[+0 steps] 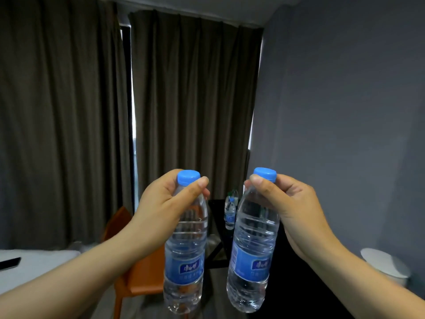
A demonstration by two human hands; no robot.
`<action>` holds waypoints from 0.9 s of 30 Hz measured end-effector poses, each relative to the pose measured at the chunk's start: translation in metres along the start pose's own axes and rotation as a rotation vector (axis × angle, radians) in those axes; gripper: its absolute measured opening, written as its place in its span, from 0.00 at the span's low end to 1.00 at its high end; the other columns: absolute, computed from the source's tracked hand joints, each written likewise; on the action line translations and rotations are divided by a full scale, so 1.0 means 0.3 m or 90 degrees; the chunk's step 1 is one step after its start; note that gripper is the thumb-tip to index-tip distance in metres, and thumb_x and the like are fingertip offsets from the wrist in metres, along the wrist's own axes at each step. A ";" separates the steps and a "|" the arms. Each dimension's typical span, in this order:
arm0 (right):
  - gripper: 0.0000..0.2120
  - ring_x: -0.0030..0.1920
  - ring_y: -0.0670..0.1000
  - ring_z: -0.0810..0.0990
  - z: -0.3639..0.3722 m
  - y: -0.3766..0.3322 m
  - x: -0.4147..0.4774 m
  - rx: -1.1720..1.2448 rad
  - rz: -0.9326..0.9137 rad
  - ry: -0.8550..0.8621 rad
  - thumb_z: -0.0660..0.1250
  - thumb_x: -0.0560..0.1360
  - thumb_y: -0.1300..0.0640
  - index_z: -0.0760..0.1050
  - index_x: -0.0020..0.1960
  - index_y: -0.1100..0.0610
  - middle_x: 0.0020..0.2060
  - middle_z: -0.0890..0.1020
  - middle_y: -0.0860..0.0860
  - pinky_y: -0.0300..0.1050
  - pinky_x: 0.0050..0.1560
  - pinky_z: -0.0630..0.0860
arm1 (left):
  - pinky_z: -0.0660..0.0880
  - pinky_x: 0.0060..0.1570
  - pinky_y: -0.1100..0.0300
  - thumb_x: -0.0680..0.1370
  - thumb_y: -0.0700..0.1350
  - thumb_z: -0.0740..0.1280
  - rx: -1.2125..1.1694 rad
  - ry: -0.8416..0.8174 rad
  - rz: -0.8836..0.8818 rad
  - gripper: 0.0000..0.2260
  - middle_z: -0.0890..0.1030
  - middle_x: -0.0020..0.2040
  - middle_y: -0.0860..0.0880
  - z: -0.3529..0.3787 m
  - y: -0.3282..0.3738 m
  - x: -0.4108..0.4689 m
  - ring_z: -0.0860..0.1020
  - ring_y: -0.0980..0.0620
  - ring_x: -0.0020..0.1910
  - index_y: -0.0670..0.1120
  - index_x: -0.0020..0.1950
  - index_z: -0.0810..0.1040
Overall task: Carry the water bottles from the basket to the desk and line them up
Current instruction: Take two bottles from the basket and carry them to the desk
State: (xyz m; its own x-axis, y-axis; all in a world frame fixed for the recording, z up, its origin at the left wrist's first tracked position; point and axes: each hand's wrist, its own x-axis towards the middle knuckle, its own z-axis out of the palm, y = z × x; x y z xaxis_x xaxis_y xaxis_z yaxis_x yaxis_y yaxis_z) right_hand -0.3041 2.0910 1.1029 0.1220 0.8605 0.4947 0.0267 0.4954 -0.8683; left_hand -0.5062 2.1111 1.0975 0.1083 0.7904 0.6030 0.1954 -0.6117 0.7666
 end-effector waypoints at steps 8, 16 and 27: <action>0.15 0.44 0.59 0.85 0.025 0.224 0.280 -0.028 0.036 0.020 0.73 0.66 0.48 0.83 0.44 0.60 0.40 0.85 0.59 0.53 0.51 0.81 | 0.79 0.46 0.60 0.72 0.54 0.64 -0.042 -0.033 -0.007 0.16 0.84 0.41 0.46 0.046 -0.270 0.286 0.82 0.51 0.42 0.43 0.45 0.81; 0.15 0.38 0.50 0.85 0.100 0.457 0.526 -0.073 0.061 0.104 0.72 0.64 0.50 0.83 0.45 0.59 0.38 0.86 0.55 0.39 0.41 0.80 | 0.80 0.44 0.52 0.73 0.55 0.66 -0.093 -0.101 -0.028 0.15 0.83 0.39 0.45 0.060 -0.621 0.563 0.82 0.46 0.39 0.44 0.44 0.81; 0.10 0.39 0.47 0.85 0.172 0.733 0.795 -0.157 0.092 0.246 0.72 0.67 0.54 0.83 0.47 0.56 0.38 0.87 0.49 0.33 0.38 0.77 | 0.78 0.48 0.38 0.71 0.55 0.72 -0.204 -0.245 -0.069 0.15 0.82 0.38 0.40 0.101 -1.010 0.951 0.81 0.39 0.39 0.43 0.44 0.80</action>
State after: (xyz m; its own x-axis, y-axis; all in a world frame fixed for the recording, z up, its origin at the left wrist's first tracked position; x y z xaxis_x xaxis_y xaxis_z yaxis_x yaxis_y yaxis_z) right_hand -0.3202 2.4112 1.0317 0.5007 0.7875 0.3593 0.2113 0.2913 -0.9330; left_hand -0.5050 2.5231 1.0305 0.4674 0.7681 0.4378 -0.0769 -0.4580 0.8856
